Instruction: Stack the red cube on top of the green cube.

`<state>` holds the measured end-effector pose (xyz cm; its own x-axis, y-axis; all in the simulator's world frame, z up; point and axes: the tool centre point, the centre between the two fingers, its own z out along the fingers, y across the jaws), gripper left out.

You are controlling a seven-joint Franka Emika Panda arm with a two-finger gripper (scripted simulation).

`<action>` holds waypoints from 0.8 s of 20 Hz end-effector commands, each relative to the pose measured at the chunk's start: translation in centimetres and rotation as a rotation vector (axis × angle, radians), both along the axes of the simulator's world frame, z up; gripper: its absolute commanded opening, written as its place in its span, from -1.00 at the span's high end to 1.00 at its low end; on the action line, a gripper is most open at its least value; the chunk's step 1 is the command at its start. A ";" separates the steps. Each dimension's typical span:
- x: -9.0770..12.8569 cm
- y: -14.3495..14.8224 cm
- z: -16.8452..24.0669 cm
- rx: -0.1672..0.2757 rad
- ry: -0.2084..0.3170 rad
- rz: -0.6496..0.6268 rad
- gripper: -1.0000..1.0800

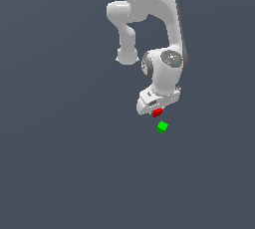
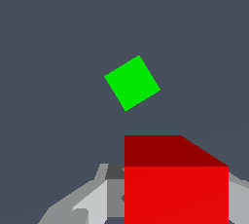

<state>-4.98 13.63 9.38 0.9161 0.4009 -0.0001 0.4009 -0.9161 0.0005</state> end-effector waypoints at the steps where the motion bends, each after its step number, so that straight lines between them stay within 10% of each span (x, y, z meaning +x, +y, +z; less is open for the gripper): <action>1: 0.0 0.0 1.3 0.000 0.000 0.000 1.00; 16: 0.9 0.7 1.4 0.001 -0.001 0.000 1.00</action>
<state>-4.31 14.09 11.11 0.9162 0.4007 0.0008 0.4007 -0.9162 0.0002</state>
